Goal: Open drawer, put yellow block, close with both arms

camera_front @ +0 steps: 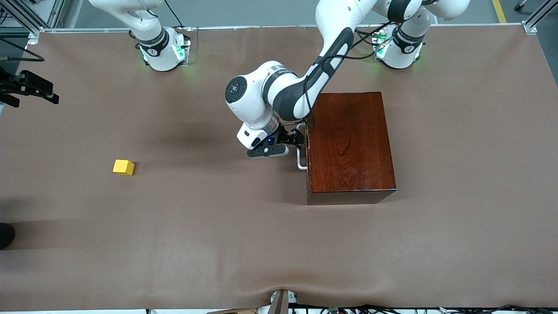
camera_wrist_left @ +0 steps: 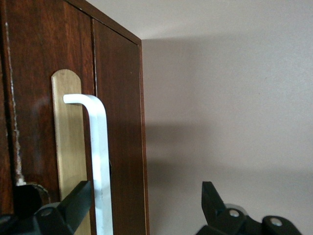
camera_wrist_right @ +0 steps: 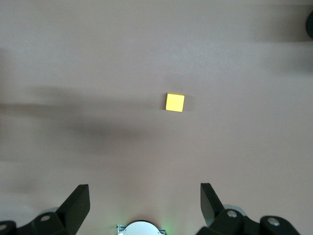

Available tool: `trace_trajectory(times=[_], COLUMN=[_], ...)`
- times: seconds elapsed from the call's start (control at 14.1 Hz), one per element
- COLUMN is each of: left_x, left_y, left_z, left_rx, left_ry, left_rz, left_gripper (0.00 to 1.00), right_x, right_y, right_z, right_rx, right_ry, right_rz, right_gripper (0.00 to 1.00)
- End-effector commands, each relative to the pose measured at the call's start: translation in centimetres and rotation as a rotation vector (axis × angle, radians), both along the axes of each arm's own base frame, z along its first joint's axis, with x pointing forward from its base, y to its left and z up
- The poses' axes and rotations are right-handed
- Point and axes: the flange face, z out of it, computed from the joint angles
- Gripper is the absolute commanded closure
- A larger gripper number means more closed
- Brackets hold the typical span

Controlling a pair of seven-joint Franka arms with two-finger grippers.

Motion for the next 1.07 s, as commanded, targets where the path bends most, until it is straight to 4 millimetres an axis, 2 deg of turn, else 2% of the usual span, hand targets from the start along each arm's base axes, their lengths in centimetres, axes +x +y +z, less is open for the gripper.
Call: trace_trajectory(times=[0.0,0.21,0.99], left_x=[-0.2,-0.2,-0.7], left_y=[-0.4,-0.4,-1.8], left_z=[-0.3,-0.9,-0.8], left_rx=[0.046,0.051,-0.023], left_ry=[-0.022,-0.02,-0.059], left_rz=[-0.037,-0.038,0.012], left_gripper=[0.0,0.0,0.0], right_x=[0.3,0.2,0.2], right_y=[-0.3,-0.3,-0.3], right_z=[0.2,0.2,0.2], right_rx=[0.009,0.01,0.009], right_ry=[0.0,0.001,0.006], right_rz=[-0.012,-0.012,-0.018], right_gripper=[0.0,0.0,0.0])
